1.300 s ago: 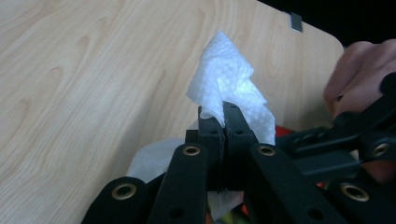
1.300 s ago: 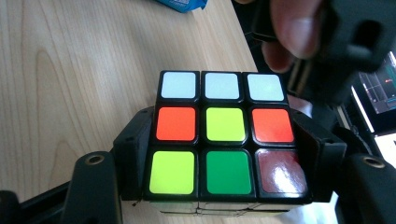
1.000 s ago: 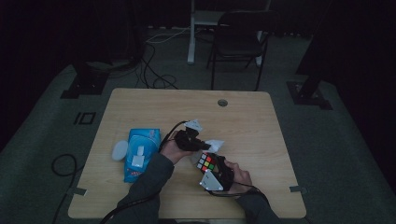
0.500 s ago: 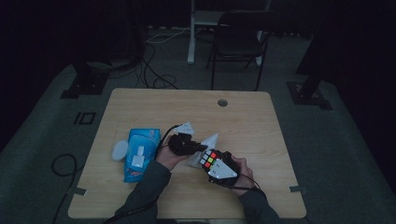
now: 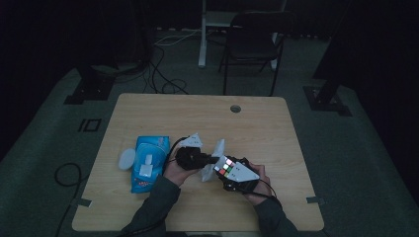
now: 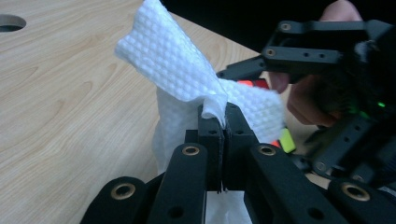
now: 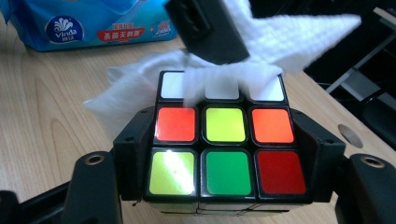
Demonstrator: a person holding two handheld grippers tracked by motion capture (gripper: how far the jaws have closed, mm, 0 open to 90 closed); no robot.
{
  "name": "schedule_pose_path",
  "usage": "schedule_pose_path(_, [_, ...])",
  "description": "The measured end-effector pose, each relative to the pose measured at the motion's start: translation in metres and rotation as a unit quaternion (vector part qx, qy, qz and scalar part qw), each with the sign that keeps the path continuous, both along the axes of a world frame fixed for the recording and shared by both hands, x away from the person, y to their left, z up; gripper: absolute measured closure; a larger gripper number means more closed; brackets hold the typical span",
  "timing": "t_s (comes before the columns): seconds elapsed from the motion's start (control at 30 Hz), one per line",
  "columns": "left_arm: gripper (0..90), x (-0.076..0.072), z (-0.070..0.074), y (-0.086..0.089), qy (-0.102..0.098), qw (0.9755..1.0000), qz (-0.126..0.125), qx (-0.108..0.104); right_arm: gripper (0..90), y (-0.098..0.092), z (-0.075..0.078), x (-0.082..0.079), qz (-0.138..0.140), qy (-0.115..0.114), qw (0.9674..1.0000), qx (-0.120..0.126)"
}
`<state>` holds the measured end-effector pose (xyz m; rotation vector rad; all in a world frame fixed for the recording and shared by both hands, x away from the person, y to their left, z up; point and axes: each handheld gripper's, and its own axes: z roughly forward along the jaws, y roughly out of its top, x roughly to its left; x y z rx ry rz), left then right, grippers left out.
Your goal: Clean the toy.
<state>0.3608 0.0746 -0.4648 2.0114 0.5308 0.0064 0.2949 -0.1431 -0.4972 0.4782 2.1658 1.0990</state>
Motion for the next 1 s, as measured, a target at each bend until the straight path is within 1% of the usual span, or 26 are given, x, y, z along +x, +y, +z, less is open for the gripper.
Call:
schedule_pose_path(0.1, [89.2,-0.003,0.0,0.001,-0.002,1.0,0.0,0.0,33.8,-0.001,0.0,0.001,0.0,0.007,1.0,0.004])
schedule_pose_path(0.23, [89.1,-0.008,0.002,0.001,-0.009,0.9999,0.002,-0.004,33.8,-0.001,-0.001,0.002,-0.001,0.009,0.9999,0.006])
schedule_pose_path(0.27, [89.1,-0.008,0.002,0.001,-0.011,0.9999,0.0,-0.005,33.8,-0.001,-0.001,0.003,-0.002,0.01,0.9999,0.007])
schedule_pose_path(0.33, [89.1,-0.011,0.004,-0.001,-0.013,0.9996,-0.017,-0.016,33.8,-0.002,-0.001,0.004,-0.007,0.013,0.9999,0.006])
schedule_pose_path(0.37, [89.1,-0.012,0.004,-0.003,-0.018,0.9996,-0.02,-0.011,33.8,-0.002,-0.001,0.004,-0.009,0.015,0.9998,0.008])
schedule_pose_path(0.4, [89.1,-0.012,0.004,-0.003,-0.018,0.9996,-0.02,-0.011,33.8,-0.002,-0.001,0.004,-0.009,0.015,0.9998,0.008])
schedule_pose_path(0.43, [89.1,-0.013,0.004,-0.009,-0.017,0.9995,-0.028,-0.002,33.8,-0.003,-0.001,0.005,-0.009,0.018,0.9997,0.011])
schedule_pose_path(0.57, [89.1,-0.011,0.001,-0.014,-0.011,0.9994,-0.034,-0.001,33.8,-0.003,-0.002,0.005,-0.009,0.023,0.9996,0.013])
schedule_pose_path(0.77, [88.9,-0.01,0.0,-0.021,-0.014,0.999,-0.043,0.008,33.8,-0.002,-0.003,0.007,-0.009,0.033,0.9993,0.015])
schedule_pose_path(0.83, [88.9,-0.01,0.0,-0.024,-0.015,0.9989,-0.045,0.009,33.8,-0.002,-0.003,0.007,-0.009,0.041,0.9989,0.019])
schedule_pose_path(0.93, [88.8,-0.011,0.0,-0.027,-0.025,0.9986,-0.042,0.018,33.8,-0.002,-0.003,0.009,-0.005,0.055,0.9982,0.025])
schedule_pose_path(1.0, [88.8,-0.011,0.0,-0.028,-0.03,0.9986,-0.039,0.019,33.8,-0.003,-0.002,0.011,-0.006,0.064,0.9975,0.028])
